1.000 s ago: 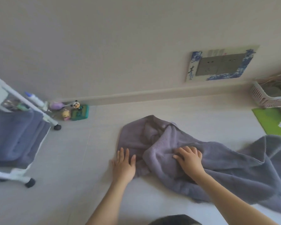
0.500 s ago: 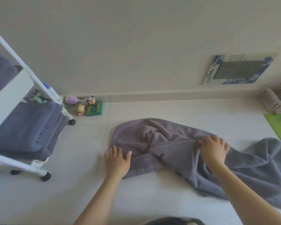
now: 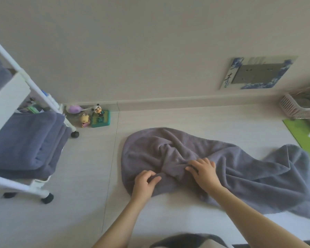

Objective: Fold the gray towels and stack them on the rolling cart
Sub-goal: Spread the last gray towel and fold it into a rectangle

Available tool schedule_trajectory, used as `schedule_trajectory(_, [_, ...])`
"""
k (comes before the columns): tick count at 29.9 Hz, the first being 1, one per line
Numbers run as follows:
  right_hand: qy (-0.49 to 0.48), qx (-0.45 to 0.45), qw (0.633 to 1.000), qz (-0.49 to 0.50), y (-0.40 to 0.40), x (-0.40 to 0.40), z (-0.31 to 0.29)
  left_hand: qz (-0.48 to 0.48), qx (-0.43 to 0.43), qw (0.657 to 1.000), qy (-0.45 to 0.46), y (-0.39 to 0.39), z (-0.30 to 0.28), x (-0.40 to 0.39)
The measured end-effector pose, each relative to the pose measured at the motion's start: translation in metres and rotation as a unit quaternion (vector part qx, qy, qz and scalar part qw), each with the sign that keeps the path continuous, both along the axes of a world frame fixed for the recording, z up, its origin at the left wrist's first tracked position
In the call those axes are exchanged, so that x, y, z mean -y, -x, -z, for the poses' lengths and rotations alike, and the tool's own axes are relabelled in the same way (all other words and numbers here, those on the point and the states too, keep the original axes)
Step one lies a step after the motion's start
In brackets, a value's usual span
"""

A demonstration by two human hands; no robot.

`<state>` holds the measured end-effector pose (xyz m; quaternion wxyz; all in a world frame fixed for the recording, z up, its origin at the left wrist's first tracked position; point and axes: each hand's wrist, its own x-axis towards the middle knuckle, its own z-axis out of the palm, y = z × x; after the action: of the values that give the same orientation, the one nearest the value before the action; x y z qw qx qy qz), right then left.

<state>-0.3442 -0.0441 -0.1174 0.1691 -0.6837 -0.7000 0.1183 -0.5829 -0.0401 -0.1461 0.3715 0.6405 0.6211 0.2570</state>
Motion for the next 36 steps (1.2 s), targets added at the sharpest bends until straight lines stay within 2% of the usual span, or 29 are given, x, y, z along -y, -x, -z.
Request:
schedule_trajectory(3, [-0.031, -0.017, 0.996, 0.081, -0.020, -0.008, -0.008, 0.012, 0.001, 0.999, 0.037, 0.032, -0.014, -0.012])
schedule_trajectory(7, [0.011, -0.007, 0.983, 0.185, -0.056, -0.014, -0.024, 0.014, -0.063, 0.997, 0.052, 0.103, -0.029, -0.022])
schedule_trajectory(10, [0.070, 0.102, 0.982, 0.145, -0.050, -0.013, -0.031, 0.029, -0.156, 0.984, 0.079, 0.124, -0.038, -0.023])
schedule_trajectory(11, [0.060, 0.098, 0.985, 0.130, -0.042, -0.013, -0.032, 0.021, -0.173, 0.982, 0.078, 0.118, -0.043, -0.025])
schedule_trajectory(14, [0.032, 0.010, 0.998, 0.056, -0.006, -0.013, -0.034, -0.002, -0.213, 0.976, 0.052, 0.093, -0.047, -0.024])
schedule_trajectory(16, [0.067, -0.005, 0.997, -0.038, 0.016, -0.016, -0.030, 0.015, -0.254, 0.966, 0.055, 0.075, -0.040, -0.017])
schedule_trajectory(18, [0.138, 0.022, 0.987, -0.082, 0.027, -0.017, -0.019, 0.020, -0.297, 0.951, 0.081, 0.059, -0.031, -0.006])
schedule_trajectory(21, [0.211, 0.098, 0.971, -0.046, 0.030, -0.012, -0.007, 0.016, -0.312, 0.943, 0.111, 0.060, -0.020, 0.003])
schedule_trajectory(26, [0.189, 0.172, 0.966, 0.033, 0.025, 0.000, -0.011, -0.031, -0.228, 0.973, 0.033, 0.105, -0.014, 0.000])
schedule_trajectory(28, [0.149, 0.205, 0.966, 0.043, 0.040, 0.000, -0.013, -0.047, -0.221, 0.974, 0.014, 0.110, -0.017, -0.002])
schedule_trajectory(30, [0.101, 0.190, 0.976, 0.008, 0.059, 0.001, -0.010, -0.049, -0.243, 0.968, -0.042, 0.103, -0.018, -0.002])
schedule_trajectory(32, [0.089, 0.137, 0.984, -0.076, 0.080, 0.006, 0.000, -0.014, -0.291, 0.956, -0.039, 0.094, -0.017, 0.005])
schedule_trajectory(34, [0.153, 0.119, 0.972, -0.130, 0.093, 0.012, 0.013, 0.030, -0.342, 0.938, 0.039, 0.094, -0.009, 0.016])
schedule_trajectory(36, [0.208, 0.150, 0.959, -0.120, 0.098, 0.019, 0.022, 0.075, -0.358, 0.929, 0.059, 0.110, 0.006, 0.025])
